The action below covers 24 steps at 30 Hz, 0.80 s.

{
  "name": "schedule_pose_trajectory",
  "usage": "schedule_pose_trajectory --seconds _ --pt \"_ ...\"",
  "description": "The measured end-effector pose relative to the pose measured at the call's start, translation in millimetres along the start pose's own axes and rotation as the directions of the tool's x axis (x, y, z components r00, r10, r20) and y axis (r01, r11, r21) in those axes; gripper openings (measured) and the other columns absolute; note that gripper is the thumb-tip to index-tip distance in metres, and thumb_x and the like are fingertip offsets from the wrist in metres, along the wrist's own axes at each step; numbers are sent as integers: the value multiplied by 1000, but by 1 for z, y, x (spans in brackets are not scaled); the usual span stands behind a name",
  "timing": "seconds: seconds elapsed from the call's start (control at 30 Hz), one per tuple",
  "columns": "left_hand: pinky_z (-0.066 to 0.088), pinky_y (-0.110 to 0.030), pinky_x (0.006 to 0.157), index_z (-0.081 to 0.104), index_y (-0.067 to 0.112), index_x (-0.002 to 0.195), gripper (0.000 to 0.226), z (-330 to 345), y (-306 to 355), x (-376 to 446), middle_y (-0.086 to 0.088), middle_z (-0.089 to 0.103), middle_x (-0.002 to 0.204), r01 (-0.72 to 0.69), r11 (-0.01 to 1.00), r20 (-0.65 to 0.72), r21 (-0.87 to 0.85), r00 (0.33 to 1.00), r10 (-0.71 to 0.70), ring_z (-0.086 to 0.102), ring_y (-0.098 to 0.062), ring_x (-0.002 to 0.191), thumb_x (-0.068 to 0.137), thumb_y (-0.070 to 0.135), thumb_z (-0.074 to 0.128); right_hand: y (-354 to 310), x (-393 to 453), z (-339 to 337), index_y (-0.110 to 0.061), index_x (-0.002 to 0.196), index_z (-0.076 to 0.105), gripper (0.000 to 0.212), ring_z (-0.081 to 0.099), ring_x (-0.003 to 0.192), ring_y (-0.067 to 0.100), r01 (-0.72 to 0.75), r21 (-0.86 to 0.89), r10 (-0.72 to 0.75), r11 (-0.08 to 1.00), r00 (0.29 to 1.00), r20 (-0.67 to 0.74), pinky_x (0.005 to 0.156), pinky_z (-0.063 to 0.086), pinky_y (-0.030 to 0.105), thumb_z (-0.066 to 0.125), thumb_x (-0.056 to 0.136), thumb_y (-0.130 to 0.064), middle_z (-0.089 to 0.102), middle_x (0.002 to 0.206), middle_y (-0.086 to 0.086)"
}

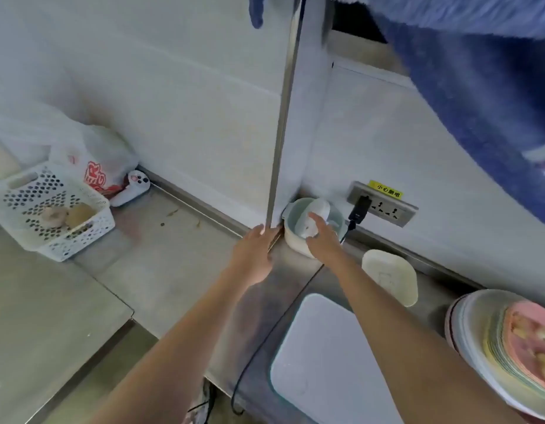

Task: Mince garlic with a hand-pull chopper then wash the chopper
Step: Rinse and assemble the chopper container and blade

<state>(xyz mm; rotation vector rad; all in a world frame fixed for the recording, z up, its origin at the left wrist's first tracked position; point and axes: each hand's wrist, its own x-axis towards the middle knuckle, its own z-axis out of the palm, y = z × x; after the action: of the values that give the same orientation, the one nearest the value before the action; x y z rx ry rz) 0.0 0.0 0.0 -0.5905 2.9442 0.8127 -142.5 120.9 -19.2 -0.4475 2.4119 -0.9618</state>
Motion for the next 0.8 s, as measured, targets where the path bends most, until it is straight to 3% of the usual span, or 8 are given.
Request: schedule_pose_trajectory --seconds 0.17,0.23,0.33,0.43,0.53,0.67,0.73,0.8 --pt "39 -39 104 40 22 141 57 3 -12 -1 -4 41 141 78 988 35 -136 997 -74 44 -23 127 87 5 48 0 22 7 -37 149 18 61 51 113 33 -135 -1 135 991 991 21 76 54 38 39 96 -17 29 146 14" --pt "39 -34 103 46 20 137 51 9 -18 3 -5 46 139 102 970 85 -221 993 -85 47 -21 125 88 6 47 3 28 15 -32 145 31 50 57 107 31 -132 -5 132 991 989 -69 81 55 42 39 97 -24 43 137 13" --pt "43 -23 87 56 16 127 38 10 -20 9 -2 57 129 150 918 148 -366 984 -101 57 -17 111 91 10 47 3 31 22 -17 117 60 31 64 83 28 -109 35 114 993 928 -354 67 53 35 37 98 -21 64 106 11" --pt "39 -21 71 64 14 102 18 5 -11 19 -5 63 96 290 814 255 -504 950 -180 56 -17 86 91 16 49 -9 16 23 -16 103 64 24 68 80 27 -42 252 173 967 832 -527 68 58 40 41 96 -14 68 94 6" --pt "47 -32 82 52 15 96 22 -5 5 28 -7 56 93 543 424 455 -725 839 -297 61 -24 92 92 36 58 -23 -16 21 -16 94 63 16 65 58 15 113 417 125 902 855 -503 51 56 28 48 94 -9 65 81 2" --pt "51 -46 93 55 7 108 40 1 8 40 -15 65 107 544 -162 564 -823 816 -125 64 -31 101 89 41 63 -22 -49 22 -11 91 65 9 66 51 20 3 479 176 878 928 -328 52 58 29 57 90 -13 69 77 9" --pt "59 -46 73 53 3 119 34 10 9 44 -18 66 105 506 -305 569 -807 805 -168 66 -32 93 94 25 59 -16 -54 16 -12 98 64 11 67 52 24 -75 481 176 874 969 -170 53 59 32 55 92 -16 69 80 15" --pt "57 -44 60 46 3 128 36 20 5 46 -19 59 117 479 -343 577 -808 762 -294 62 -32 94 95 15 56 -12 -56 5 -24 107 60 17 63 46 25 -107 431 124 896 992 -11 45 54 30 46 98 -22 68 76 17"
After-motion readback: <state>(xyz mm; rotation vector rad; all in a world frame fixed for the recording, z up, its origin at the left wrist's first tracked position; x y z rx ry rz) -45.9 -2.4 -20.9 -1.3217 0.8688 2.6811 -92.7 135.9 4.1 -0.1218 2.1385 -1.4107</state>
